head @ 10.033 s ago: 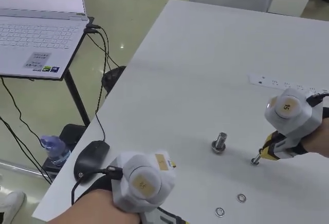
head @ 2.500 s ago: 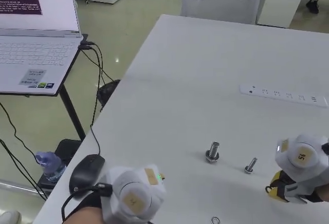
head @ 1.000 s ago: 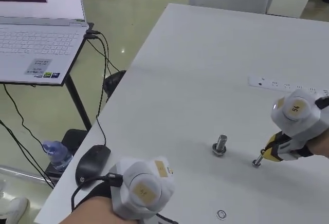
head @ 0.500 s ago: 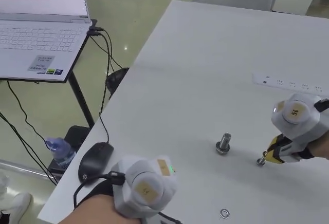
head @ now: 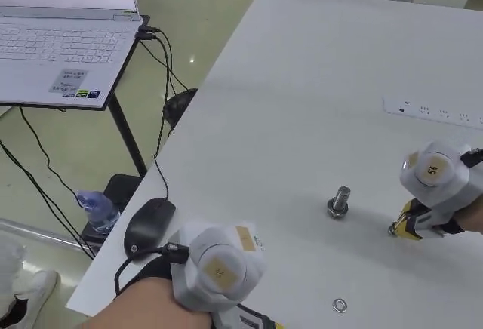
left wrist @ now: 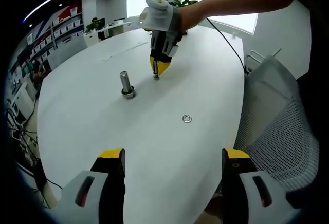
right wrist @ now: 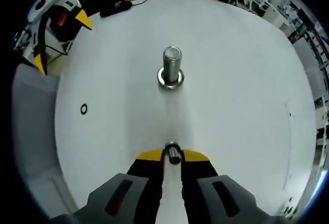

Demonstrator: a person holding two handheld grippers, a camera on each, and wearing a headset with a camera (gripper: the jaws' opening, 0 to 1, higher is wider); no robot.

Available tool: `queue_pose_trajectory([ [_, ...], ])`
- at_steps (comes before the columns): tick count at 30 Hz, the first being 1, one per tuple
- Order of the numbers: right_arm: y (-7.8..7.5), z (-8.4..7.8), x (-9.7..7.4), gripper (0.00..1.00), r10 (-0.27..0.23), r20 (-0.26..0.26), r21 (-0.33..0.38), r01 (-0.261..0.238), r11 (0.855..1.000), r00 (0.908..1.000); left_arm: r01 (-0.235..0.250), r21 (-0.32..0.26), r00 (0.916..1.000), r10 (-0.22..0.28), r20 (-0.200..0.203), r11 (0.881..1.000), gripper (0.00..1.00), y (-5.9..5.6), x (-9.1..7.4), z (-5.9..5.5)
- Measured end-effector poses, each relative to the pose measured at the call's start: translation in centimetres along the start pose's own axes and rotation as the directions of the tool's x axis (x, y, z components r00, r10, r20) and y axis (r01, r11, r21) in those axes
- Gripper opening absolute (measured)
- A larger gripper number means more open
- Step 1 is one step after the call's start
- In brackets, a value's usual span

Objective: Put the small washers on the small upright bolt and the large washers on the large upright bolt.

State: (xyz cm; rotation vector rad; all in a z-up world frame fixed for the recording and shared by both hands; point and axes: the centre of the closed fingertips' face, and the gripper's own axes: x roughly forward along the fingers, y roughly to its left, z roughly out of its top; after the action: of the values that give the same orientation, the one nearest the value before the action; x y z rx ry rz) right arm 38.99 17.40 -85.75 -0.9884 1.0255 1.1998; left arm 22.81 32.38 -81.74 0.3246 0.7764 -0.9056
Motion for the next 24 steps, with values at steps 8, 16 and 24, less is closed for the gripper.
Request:
queue_pose_trajectory([
  [8, -0.06, 0.00, 0.27, 0.13, -0.006, -0.006, -0.007, 0.006, 1.000, 1.0000, 0.001, -0.005, 1.0000, -0.001, -0.001, 1.000, 0.75, -0.18, 0.02, -0.13],
  [16, -0.02, -0.13, 0.36, 0.13, -0.004, -0.016, 0.001, 0.004, 1.000, 0.9999, -0.004, -0.007, 1.0000, 0.004, -0.002, 1.000, 0.75, -0.10, -0.10, -0.24],
  [24, -0.08, -0.25, 0.35, 0.13, -0.005, -0.017, 0.006, 0.005, 1.000, 0.9998, -0.001, -0.006, 1.0000, 0.001, 0.001, 1.000, 0.75, -0.38, 0.05, -0.14],
])
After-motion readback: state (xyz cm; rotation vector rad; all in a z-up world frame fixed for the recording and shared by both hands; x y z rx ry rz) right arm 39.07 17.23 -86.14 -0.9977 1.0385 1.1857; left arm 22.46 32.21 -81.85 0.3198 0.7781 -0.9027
